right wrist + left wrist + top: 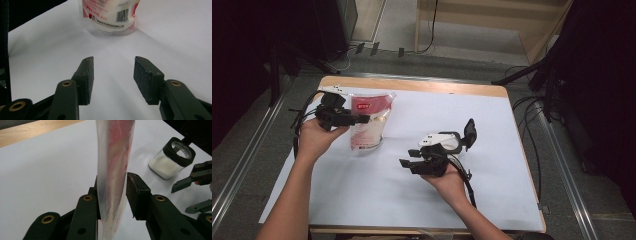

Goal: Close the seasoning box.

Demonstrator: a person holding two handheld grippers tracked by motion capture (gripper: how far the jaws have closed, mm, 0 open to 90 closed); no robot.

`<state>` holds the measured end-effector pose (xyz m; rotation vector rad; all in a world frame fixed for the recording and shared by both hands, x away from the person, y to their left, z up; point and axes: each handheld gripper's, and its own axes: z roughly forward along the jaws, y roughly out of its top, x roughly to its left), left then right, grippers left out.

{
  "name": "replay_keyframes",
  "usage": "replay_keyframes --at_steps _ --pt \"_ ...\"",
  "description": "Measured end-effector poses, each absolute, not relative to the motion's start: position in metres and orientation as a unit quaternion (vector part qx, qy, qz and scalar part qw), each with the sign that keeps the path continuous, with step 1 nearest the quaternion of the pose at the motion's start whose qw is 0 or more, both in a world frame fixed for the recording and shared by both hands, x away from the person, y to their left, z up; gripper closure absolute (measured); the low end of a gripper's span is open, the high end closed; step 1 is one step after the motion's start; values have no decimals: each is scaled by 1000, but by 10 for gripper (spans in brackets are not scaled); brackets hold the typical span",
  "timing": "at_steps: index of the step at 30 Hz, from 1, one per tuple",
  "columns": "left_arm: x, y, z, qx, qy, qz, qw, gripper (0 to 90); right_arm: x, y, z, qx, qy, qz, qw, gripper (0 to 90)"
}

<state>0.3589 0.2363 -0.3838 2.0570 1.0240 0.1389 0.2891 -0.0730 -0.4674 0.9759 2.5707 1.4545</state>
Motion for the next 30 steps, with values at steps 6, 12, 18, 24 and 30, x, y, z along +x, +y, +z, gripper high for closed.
replay_keyframes --at_steps 6,12,18,24,30 --pt "355 246 -384 810 400 57 426 668 289 -74 -467 313 826 469 15 513" --pt "349 249 -388 804 400 49 436 607 289 -75 -464 310 824 473 19 516" --pt "335 248 -393 809 384 84 436 556 291 -79 -457 306 823 478 24 521" --pt "328 254 -390 806 399 86 429 503 293 -86 -447 304 822 480 32 542" --pt "320 259 -391 804 410 86 421 488 296 -94 -439 296 828 475 34 640"
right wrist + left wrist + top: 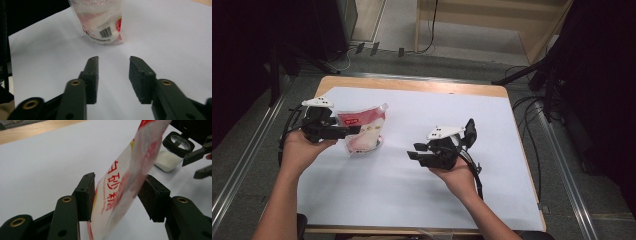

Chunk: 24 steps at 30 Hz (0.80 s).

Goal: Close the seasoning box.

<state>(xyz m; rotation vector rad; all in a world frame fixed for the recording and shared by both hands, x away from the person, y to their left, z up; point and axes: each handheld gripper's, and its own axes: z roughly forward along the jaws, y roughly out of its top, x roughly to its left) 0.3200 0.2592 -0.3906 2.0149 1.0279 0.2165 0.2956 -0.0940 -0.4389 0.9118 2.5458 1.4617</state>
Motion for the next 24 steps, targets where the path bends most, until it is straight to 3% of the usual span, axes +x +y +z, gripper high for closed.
replay_keyframes --at_steps 10,24 --pt "305 272 -392 804 420 85 413 449 305 -114 -426 309 825 473 12 897" --pt "301 291 -401 805 433 81 397 437 319 -152 -398 337 816 468 36 900"
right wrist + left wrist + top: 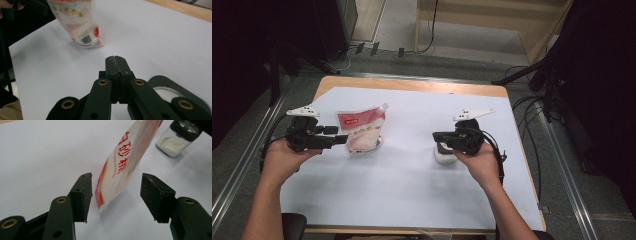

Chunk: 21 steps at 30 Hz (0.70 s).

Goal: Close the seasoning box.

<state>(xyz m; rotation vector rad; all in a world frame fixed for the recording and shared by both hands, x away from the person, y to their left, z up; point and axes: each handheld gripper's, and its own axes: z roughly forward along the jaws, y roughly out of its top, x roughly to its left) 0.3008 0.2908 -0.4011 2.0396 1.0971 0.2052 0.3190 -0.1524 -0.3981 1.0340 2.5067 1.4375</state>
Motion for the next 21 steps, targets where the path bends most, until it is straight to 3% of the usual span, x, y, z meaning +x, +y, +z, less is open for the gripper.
replay_keyframes --at_steps 21 --pt "298 314 -407 781 478 88 392 414 332 -223 -378 411 777 470 80 900"
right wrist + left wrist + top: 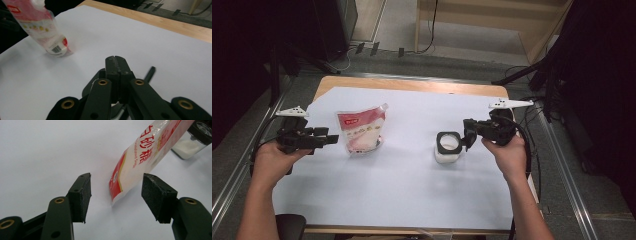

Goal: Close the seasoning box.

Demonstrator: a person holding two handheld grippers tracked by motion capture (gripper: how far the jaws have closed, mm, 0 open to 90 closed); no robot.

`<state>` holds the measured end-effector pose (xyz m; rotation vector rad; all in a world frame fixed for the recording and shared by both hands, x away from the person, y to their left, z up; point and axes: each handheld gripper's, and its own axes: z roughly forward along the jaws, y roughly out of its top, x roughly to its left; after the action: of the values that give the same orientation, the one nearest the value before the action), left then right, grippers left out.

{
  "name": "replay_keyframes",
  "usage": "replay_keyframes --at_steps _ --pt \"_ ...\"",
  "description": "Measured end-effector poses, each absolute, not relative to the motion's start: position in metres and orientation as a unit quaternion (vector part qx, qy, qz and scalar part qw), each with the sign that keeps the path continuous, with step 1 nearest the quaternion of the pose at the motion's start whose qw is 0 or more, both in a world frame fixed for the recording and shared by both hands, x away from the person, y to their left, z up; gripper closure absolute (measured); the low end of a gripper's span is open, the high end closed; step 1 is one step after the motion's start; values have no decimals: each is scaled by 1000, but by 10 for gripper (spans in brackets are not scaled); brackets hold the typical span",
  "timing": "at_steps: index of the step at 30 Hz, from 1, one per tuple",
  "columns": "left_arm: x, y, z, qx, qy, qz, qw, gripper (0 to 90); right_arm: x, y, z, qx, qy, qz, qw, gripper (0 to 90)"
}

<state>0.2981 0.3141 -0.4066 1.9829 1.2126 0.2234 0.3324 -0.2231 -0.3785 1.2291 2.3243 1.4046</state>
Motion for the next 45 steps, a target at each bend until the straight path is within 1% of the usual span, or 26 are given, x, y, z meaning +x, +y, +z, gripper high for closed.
replay_keyframes --at_steps 5,9,15,18,20,22,23,29,34,45 --pt "298 321 -407 777 485 90 392 409 334 -234 -379 423 772 466 88 900" --pt "298 325 -409 773 492 95 390 412 334 -239 -380 425 768 471 85 900" --pt "300 326 -413 771 497 102 386 408 333 -248 -378 434 760 474 94 900" --pt "302 325 -414 770 498 102 384 407 336 -252 -384 445 758 467 94 900" --pt "302 324 -415 769 500 104 385 407 337 -252 -387 449 759 463 91 900" --pt "304 324 -416 768 502 101 385 406 339 -250 -395 451 762 456 87 900" --pt "303 323 -416 766 506 103 383 403 340 -247 -404 456 765 448 83 900" --pt "306 319 -417 767 503 101 385 401 341 -243 -421 465 767 437 67 900" --pt "308 316 -418 770 500 101 383 395 340 -238 -427 466 768 437 56 900" --pt "310 315 -419 774 495 99 381 399 338 -229 -431 456 775 435 52 900"
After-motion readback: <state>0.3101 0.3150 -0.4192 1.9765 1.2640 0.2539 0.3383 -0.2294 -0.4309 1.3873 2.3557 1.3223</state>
